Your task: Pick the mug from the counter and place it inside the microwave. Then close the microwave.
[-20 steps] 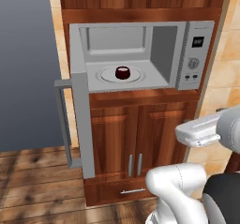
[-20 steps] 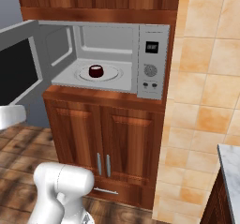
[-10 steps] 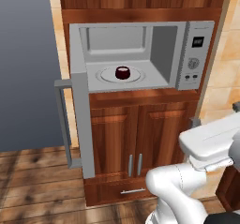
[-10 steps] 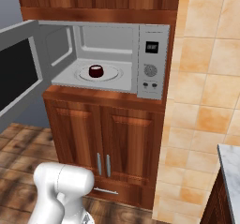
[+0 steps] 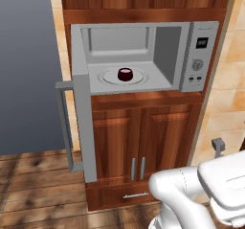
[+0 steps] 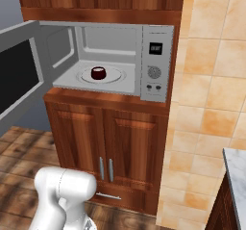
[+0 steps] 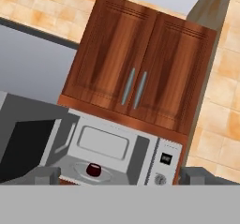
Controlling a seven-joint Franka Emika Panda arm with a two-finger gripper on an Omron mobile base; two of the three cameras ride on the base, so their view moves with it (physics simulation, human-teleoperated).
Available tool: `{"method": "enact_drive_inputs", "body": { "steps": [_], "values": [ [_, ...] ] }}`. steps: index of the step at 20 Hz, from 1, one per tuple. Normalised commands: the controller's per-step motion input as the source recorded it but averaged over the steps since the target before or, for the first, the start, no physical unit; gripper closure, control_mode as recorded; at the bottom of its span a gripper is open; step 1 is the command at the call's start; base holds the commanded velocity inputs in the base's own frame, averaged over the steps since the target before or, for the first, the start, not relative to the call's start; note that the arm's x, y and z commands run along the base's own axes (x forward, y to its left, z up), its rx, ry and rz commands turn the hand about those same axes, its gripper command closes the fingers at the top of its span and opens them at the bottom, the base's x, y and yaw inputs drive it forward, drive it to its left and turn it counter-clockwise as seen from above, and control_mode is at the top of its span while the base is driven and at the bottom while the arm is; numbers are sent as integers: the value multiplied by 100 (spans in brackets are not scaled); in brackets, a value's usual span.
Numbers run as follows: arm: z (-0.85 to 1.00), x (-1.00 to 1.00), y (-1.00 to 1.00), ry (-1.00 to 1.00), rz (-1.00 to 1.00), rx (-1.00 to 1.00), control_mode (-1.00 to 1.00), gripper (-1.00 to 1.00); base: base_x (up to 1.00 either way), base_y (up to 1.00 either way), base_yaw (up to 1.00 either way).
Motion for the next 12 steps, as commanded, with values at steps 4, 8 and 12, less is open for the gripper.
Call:
{"method": "enact_drive_inputs", "body": {
  "steps": [4, 8, 12],
  "values": [
    [-4, -19, 21, -4, 0, 0, -100, -100, 0, 0, 0],
    [0, -1, 36, -4, 0, 0, -100, -100, 0, 0, 0],
    [0, -4, 34, -1, 0, 0, -100, -100, 0, 0, 0]
  ]
}}
